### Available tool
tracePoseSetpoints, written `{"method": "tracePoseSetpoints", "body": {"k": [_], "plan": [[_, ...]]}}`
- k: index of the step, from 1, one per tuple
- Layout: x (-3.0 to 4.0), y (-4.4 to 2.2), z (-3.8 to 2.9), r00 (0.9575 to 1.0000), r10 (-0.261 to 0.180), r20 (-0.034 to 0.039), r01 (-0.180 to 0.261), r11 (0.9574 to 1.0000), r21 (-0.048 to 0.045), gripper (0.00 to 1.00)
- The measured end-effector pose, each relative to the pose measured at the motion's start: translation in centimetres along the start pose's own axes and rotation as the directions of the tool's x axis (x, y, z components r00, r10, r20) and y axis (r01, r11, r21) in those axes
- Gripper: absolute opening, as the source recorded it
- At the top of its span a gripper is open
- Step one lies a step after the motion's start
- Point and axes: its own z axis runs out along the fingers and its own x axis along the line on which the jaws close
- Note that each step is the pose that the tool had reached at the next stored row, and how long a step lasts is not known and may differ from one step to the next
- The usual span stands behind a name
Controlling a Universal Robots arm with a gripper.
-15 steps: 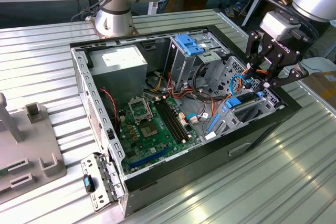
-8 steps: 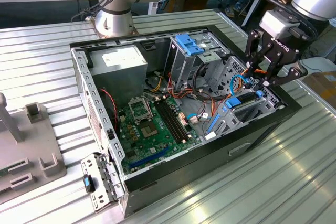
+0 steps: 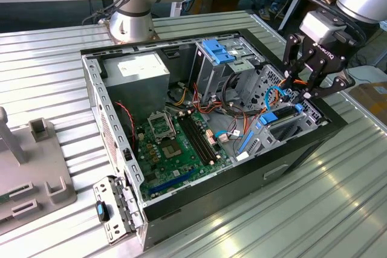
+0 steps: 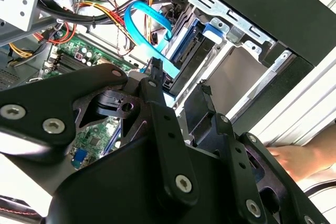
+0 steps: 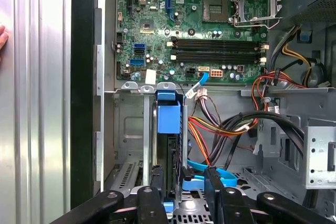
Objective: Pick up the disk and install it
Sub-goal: 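Insert the first disk wire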
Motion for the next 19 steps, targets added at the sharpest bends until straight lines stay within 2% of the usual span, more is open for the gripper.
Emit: {"method": "tracePoseSetpoints", "body": {"k": [8,11,14,19], "plan": [[0.00,-0.27,0.00,1.0000,0.000,-0.0001,0.000,1.0000,0.0000,0.44],[-0.03,-0.77,0.00,1.0000,0.000,0.0000,0.000,1.0000,0.0000,0.44],[-0.11,-1.64,-0.01,1.0000,-0.001,-0.0001,0.001,1.0000,0.0000,0.44],[-0.36,-2.24,0.01,1.0000,-0.002,0.0000,0.002,1.0000,0.0000,0.44]]}}
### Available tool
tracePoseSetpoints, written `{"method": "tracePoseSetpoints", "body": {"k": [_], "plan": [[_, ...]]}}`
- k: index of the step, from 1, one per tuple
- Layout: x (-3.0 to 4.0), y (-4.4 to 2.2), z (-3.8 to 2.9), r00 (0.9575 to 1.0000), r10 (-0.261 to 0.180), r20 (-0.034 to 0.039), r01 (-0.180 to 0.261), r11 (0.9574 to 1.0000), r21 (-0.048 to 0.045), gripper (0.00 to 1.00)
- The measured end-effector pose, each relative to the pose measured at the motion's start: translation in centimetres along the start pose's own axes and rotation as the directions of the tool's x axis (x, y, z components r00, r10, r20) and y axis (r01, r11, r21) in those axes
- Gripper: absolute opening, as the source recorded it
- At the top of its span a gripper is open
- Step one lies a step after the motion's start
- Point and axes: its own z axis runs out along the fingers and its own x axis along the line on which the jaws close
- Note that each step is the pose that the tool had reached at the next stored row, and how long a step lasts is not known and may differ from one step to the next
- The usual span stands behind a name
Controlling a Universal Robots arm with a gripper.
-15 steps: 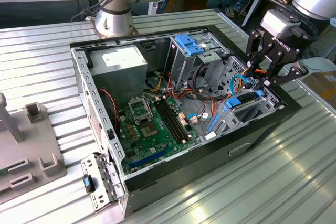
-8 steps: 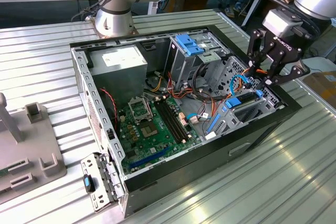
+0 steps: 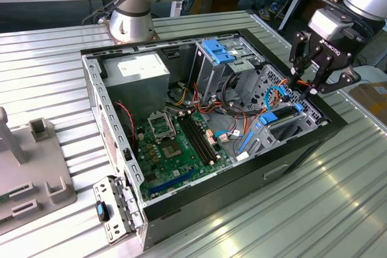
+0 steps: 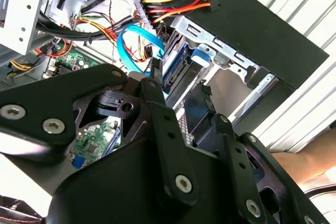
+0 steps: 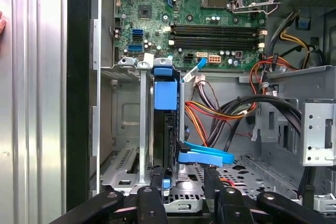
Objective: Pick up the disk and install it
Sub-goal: 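Insert the first disk wire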
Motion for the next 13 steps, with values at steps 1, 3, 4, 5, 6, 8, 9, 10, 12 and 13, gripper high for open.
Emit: {"method": "tracePoseSetpoints", "body": {"k": [1,3,4,5,6,8,9,10,12,13], "plan": [[0.00,0.00,0.00,1.0000,0.000,-0.0001,0.000,1.0000,0.0000,0.44],[-0.01,-0.02,-0.01,1.0000,0.000,-0.0001,0.000,1.0000,0.0000,0.44],[-0.01,-0.02,0.00,1.0000,0.000,-0.0001,0.000,1.0000,0.0000,0.44],[-0.01,-0.02,-0.01,1.0000,0.000,-0.0001,0.000,1.0000,0.0000,0.44],[-0.08,-0.02,-0.01,1.0000,0.000,-0.0001,0.000,1.0000,0.0000,0.44],[-0.12,-0.02,0.01,1.0000,0.000,0.0024,0.000,1.0000,0.0010,0.44],[-0.13,-0.03,0.01,1.0000,0.000,0.0028,0.000,1.0000,0.0012,0.44],[-0.13,-0.02,0.01,1.0000,0.000,0.0033,0.000,1.0000,0.0014,0.44],[-0.15,-0.02,-0.01,1.0000,0.000,0.0046,0.000,1.0000,0.0015,0.44],[-0.19,-0.10,0.00,1.0000,0.000,0.0048,0.000,1.0000,0.0016,0.44]]}}
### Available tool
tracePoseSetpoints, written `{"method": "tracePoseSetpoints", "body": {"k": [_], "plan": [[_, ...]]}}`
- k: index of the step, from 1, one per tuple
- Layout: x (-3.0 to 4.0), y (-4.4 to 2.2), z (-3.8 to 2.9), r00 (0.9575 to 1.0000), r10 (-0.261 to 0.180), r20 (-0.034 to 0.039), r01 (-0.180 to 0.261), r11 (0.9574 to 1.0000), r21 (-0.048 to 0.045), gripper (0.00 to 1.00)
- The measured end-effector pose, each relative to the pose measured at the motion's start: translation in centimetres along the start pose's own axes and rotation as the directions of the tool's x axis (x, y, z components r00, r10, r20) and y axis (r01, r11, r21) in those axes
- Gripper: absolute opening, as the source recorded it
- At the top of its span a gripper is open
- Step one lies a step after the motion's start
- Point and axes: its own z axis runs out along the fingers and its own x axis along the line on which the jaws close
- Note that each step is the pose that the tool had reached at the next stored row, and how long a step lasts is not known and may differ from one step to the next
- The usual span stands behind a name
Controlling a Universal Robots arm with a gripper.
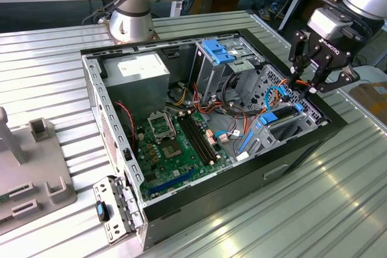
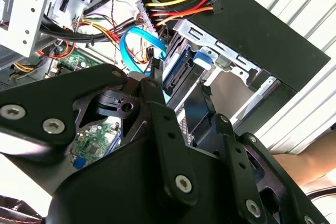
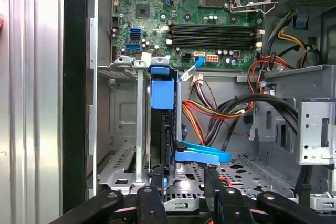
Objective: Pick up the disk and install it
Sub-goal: 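Insert the first disk wire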
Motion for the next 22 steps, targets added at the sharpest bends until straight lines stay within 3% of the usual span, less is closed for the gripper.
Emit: {"method": "tracePoseSetpoints", "body": {"k": [3,4,8,11,14,22], "plan": [[0.00,-0.72,0.01,1.0000,0.000,0.0001,0.000,1.0000,0.0000,0.44],[0.00,-1.52,0.00,1.0000,0.000,0.0000,0.000,1.0000,0.0000,0.44],[0.01,-2.96,0.03,0.9999,-0.013,0.0001,0.013,0.9999,-0.0003,0.44],[0.01,-3.26,0.09,0.9989,-0.048,0.0002,0.048,0.9989,-0.0013,0.44],[0.02,-3.86,0.14,0.9939,-0.110,0.0001,0.110,0.9939,-0.0031,0.44],[0.02,-4.23,0.15,0.9913,-0.132,0.0003,0.132,0.9912,-0.0037,0.44]]}}
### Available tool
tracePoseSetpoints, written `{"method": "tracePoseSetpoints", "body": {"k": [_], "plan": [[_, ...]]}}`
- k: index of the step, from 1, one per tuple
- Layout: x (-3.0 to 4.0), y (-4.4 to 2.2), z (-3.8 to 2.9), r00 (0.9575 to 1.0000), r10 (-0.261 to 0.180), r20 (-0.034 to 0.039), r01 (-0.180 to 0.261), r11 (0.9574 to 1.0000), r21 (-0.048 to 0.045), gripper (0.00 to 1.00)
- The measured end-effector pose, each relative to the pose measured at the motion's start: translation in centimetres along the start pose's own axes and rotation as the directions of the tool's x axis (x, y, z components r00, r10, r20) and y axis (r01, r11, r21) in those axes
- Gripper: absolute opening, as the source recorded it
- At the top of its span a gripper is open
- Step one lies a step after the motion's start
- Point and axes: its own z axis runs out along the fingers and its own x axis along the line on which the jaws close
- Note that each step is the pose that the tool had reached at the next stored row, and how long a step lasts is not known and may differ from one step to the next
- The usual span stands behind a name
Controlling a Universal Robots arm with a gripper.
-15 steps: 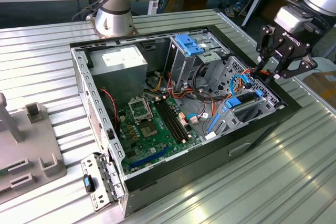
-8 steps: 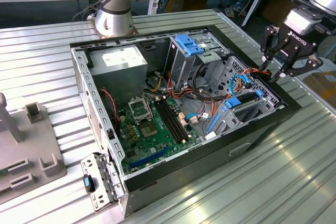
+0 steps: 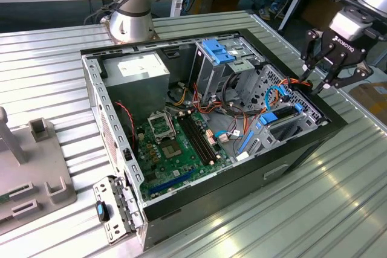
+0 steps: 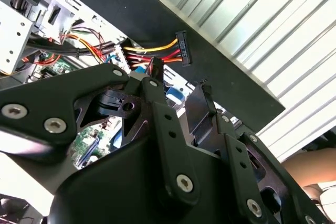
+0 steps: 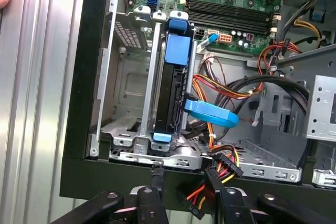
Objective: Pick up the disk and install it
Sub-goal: 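Insert the first disk wire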
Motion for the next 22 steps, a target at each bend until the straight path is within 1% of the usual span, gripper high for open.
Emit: {"method": "tracePoseSetpoints", "body": {"k": [1,2,3,5,6,7,8,10,11,14,15,16,17,18,19,20,21,22], "plan": [[0.01,-0.09,0.01,1.0000,-0.010,0.0001,0.010,1.0000,-0.0003,0.44],[0.03,-0.24,0.04,0.9995,-0.033,0.0002,0.033,0.9995,-0.0009,0.44],[0.05,-0.37,0.08,0.9976,-0.069,0.0001,0.069,0.9976,-0.0019,0.44],[0.08,-0.51,0.15,0.9933,-0.116,0.0002,0.116,0.9933,-0.0032,0.44],[0.08,-0.56,0.17,0.9916,-0.129,0.0003,0.129,0.9916,-0.0036,0.44],[0.10,-0.67,0.19,0.9880,-0.155,0.0003,0.155,0.9880,-0.0042,0.44],[0.15,-0.99,0.20,0.9844,-0.176,0.0004,0.176,0.9844,-0.0048,0.44],[0.20,-1.41,0.21,0.9808,-0.195,0.0005,0.195,0.9808,-0.0054,0.44],[0.21,-1.50,0.23,0.9779,-0.209,0.0008,0.209,0.9779,-0.0057,0.44],[0.22,-1.53,0.31,0.9666,-0.256,0.0003,0.256,0.9665,-0.0075,0.44],[0.22,-1.54,0.35,0.9616,-0.274,-0.0001,0.274,0.9616,-0.0086,0.44],[0.22,-1.54,0.38,0.9579,-0.287,-0.0007,0.287,0.9579,-0.0098,0.44],[0.22,-1.56,0.40,0.9540,-0.300,-0.0077,0.299,0.9539,-0.0200,0.44],[0.19,-1.56,0.40,0.9531,-0.302,-0.0260,0.300,0.9530,-0.0388,0.44],[0.17,-1.56,0.39,0.9526,-0.302,-0.0356,0.300,0.9527,-0.0467,0.44],[0.14,-1.56,0.40,0.9525,-0.302,-0.0385,0.300,0.9526,-0.0485,0.44],[0.11,-1.61,0.40,0.9513,-0.306,-0.0386,0.304,0.9515,-0.0487,0.44],[0.13,-1.79,0.40,0.9475,-0.318,-0.0382,0.316,0.9476,-0.0491,0.44]]}}
